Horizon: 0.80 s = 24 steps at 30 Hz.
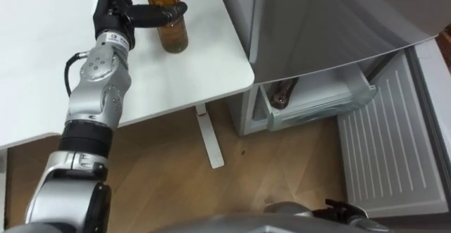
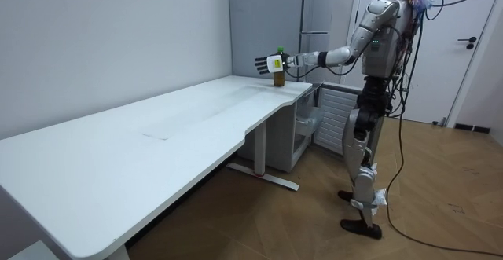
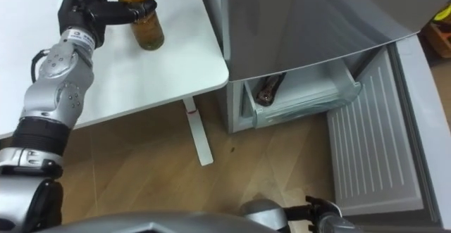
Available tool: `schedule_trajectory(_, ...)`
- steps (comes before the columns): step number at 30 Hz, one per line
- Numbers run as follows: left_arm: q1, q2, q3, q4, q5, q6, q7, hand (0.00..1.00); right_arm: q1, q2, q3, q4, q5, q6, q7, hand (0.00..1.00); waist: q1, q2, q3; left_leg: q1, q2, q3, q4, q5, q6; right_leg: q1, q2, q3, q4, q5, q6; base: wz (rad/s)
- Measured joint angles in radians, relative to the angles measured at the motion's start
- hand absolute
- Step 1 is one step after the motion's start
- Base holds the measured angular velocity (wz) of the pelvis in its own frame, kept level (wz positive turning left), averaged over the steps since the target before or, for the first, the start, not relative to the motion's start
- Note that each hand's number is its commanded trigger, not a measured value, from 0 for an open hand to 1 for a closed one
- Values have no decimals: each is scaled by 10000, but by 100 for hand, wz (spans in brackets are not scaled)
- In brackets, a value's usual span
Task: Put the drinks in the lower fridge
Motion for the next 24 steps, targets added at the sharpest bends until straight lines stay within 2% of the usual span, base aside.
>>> schedule_trajectory(3, -83, 3, -1, 0, -27, 18, -7, 0, -2, -38, 12, -1, 2, 18, -4, 0, -2, 58, 6, 1, 13, 0, 0, 0, 0, 2, 23, 32, -22, 7, -12, -3)
schedule_trajectory(7, -301, 45, -5, -2, -647, 27, 19, 0, 5, -123, 19, 3, 3, 24, -8, 0, -26, 166, 12, -10, 23, 0, -1, 0, 0, -7, 35, 51, -29, 7, -13, 0)
schedule_trajectory(10, -547, 142, -4, 3, -1143, 26, 59, 0, -6, -123, 20, 7, -6, 24, -18, 0, -27, 166, 14, -11, 31, 1, -3, 0, 0, -15, 58, 141, -29, 11, -18, -3)
schedule_trajectory(14, -842, 232, -6, 4, -1167, 23, 67, 0, 0, -123, 16, 9, -119, 23, -67, 0, -72, 144, 29, -6, 23, 3, -7, 0, 0, -18, 55, 190, -29, 11, -19, -2)
schedule_trajectory(19, -899, 348, -6, 78, -1172, 23, -4, 0, 9, -122, 13, 8, -395, 24, -165, 0, -231, 74, 75, 2, 24, 55, -14, 0, 0, -26, 57, 195, -28, 11, -19, 0)
schedule_trajectory(20, -900, 352, -6, 129, -1183, 24, -49, 49, 16, -122, 13, 14, -399, 25, -201, 0, -259, 69, 78, -2, 24, 62, -14, 0, 0, -35, 59, 206, -28, 11, -19, 0)
schedule_trajectory(21, -900, 352, -8, 132, -1206, 24, -73, 79, 18, -122, 13, 27, -399, 26, -226, 0, -267, 69, 78, -8, 23, 65, -14, 0, 0, -46, 58, 213, -26, 11, -19, -5)
schedule_trajectory(22, -901, 363, -7, 132, -1351, 25, -157, 100, 21, -122, 12, 55, -400, 33, -255, 0, -271, 69, 78, -22, 21, 74, -17, 0, 0, -80, 60, 227, -16, 11, -19, -7)
schedule_trajectory(24, -913, 370, -3, 132, -1531, 25, -180, 100, 51, -122, 14, 64, -402, 44, -273, 0, -271, 74, 75, -49, 19, 65, -19, 0, 0, -136, 64, 232, 5, 12, -20, -6)
